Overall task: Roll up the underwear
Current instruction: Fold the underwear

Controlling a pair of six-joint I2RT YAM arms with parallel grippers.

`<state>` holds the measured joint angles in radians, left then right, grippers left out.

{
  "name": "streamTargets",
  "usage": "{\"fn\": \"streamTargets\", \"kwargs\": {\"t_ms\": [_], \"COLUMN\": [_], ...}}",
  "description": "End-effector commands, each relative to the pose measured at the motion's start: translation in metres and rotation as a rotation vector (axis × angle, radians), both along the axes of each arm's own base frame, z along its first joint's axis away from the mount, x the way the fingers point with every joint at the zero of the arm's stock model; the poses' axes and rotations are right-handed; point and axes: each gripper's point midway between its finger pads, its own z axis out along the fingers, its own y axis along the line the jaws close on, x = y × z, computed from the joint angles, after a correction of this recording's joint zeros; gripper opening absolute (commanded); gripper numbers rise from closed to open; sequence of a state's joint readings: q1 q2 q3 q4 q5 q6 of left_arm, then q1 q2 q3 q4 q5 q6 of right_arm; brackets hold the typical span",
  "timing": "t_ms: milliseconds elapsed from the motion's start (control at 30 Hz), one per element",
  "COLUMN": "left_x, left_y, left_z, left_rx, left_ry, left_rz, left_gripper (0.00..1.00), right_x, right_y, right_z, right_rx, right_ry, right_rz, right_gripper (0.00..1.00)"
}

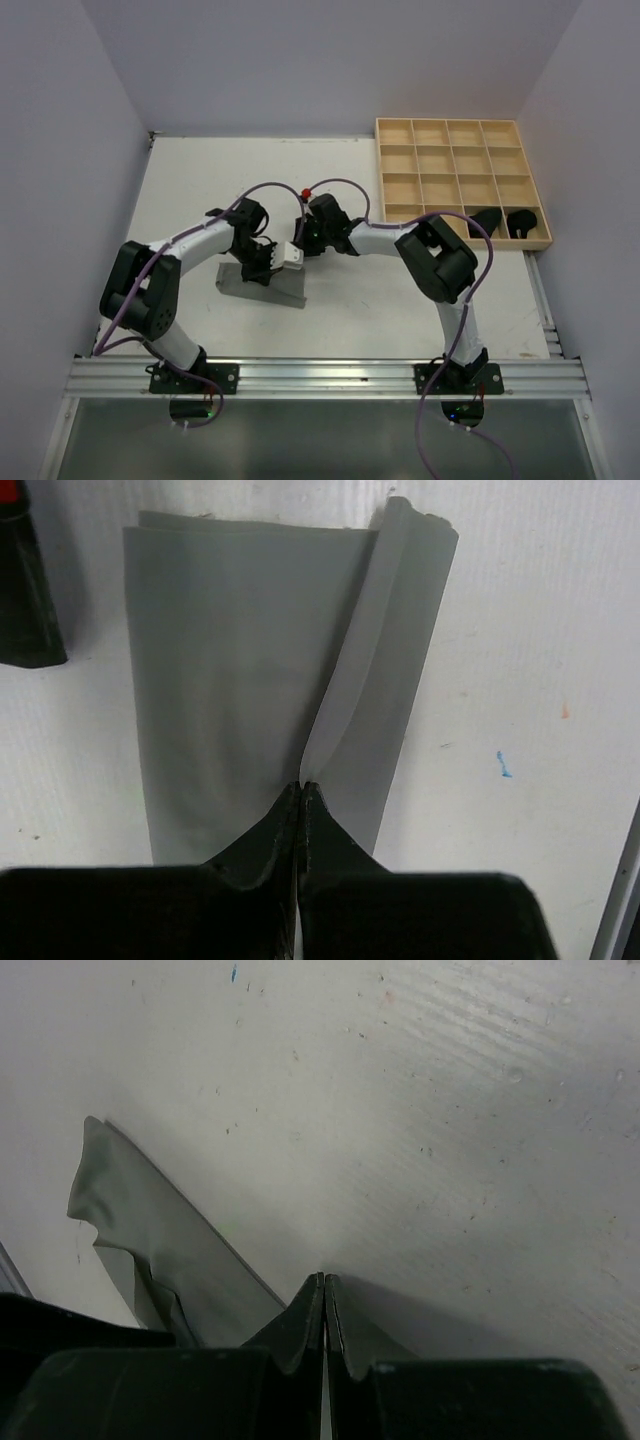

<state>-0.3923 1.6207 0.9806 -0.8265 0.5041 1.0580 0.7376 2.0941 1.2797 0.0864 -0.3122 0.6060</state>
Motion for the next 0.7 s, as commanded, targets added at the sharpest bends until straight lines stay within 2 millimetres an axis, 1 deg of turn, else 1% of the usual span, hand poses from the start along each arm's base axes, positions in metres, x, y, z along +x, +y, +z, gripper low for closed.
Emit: {"fn": "streamTargets", "kwargs": {"t_ms": [0, 267, 400, 533, 667], "left_x": [0.034, 0.058, 0.071, 0.077, 0.080], "left_y": [-0.003, 0.002, 0.000, 0.001, 0.003], "left_z": [0.007, 0.008, 0.010, 0.007, 0.009], "left_rx": [-0.022, -0.014, -0.018, -0.007, -0.010], "left_ry": [-0.081, -0.139, -0.166, -0.177, -0.186], "left_rz": [0.038, 0.086, 0.102, 0.106, 0.113], "left_gripper": [0.00, 0.00, 0.00, 0.00, 0.00], "right_x": [0.001, -0.007, -0.010, -0.011, -0.012], "right_y": [0.008, 0.005, 0.004, 0.002, 0.002], "right_z": [-0.001, -0.012, -0.015, -0.017, -0.020], "right_rx": [0.017, 0.004, 0.003, -0.001, -0.004], "right_ry": [-0.001, 0.025, 0.034, 0.040, 0.046], "right_rz": [0.042, 0.061, 0.064, 0.066, 0.068], "right_gripper": [0.04, 0.04, 0.03, 0.03, 0.02]}}
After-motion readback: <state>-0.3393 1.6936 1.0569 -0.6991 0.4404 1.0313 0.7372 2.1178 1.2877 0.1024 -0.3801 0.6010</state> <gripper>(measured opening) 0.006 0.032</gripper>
